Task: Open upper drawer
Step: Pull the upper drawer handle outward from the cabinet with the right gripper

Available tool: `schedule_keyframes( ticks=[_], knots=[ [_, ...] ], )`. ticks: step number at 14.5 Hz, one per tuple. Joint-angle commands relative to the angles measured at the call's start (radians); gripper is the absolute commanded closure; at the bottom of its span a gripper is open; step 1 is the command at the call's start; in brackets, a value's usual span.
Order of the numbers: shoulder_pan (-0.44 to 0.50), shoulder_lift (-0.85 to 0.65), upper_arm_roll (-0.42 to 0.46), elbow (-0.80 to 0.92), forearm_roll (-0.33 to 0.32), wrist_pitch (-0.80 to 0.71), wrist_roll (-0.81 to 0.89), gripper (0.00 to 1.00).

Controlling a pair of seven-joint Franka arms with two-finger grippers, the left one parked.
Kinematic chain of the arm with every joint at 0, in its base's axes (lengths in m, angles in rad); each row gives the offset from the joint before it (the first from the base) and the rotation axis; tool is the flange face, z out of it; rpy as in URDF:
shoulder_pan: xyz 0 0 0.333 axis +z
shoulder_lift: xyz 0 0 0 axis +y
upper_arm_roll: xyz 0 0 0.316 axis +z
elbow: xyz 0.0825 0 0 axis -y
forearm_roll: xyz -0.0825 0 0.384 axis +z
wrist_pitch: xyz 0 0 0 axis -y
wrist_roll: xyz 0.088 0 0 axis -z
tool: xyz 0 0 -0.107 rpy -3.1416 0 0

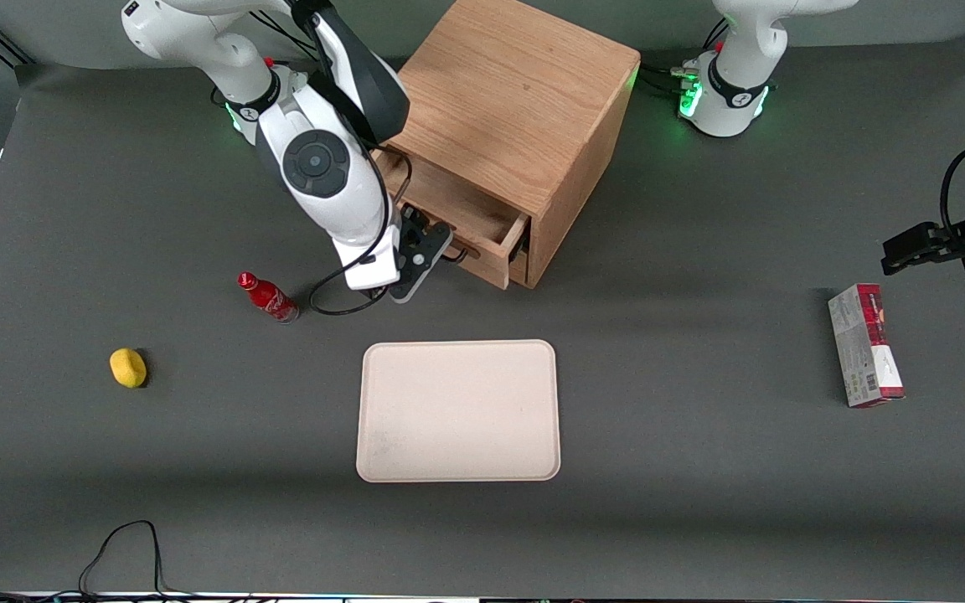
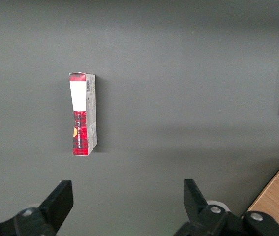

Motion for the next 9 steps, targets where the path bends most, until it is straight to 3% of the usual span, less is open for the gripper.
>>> schedule_keyframes(
  ticks=[1,9],
  knots=[
    [-0.034,0.049,0.003,0.072,-0.008,-0.005,-0.071,0.00],
    [-0.098,0.125,0.001,0.204,-0.006,-0.099,-0.074,0.00]
  ],
)
